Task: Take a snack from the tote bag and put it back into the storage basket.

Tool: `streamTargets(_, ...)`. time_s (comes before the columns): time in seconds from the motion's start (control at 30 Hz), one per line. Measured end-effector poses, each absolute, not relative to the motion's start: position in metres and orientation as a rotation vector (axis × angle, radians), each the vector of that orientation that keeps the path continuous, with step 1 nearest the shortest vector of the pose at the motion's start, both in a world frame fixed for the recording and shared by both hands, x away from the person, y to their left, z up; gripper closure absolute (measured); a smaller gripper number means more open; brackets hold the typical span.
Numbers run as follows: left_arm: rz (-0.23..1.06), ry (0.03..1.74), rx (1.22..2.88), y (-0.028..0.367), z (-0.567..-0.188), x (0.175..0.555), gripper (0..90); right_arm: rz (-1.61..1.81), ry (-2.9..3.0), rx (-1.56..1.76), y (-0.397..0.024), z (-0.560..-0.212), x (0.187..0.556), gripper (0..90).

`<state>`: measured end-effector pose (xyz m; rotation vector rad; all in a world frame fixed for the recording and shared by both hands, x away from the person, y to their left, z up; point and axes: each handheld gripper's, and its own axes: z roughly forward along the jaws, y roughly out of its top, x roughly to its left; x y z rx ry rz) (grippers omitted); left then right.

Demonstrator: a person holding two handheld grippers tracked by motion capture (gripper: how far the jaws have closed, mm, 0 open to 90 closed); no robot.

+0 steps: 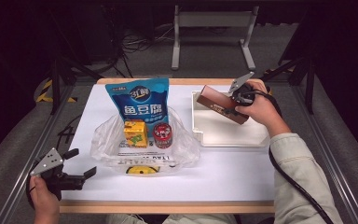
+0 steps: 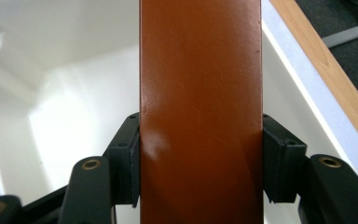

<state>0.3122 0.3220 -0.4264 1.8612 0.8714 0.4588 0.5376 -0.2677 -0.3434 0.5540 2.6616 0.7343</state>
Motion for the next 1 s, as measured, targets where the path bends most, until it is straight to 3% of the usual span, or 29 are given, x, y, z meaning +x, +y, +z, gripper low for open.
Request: streamTargets(1.0,0.452,0.868,1.87,0.322,-0.428,0.313,0.6,0.635,2.678,0.624,-0.271,-0.365,0.548,42.1)
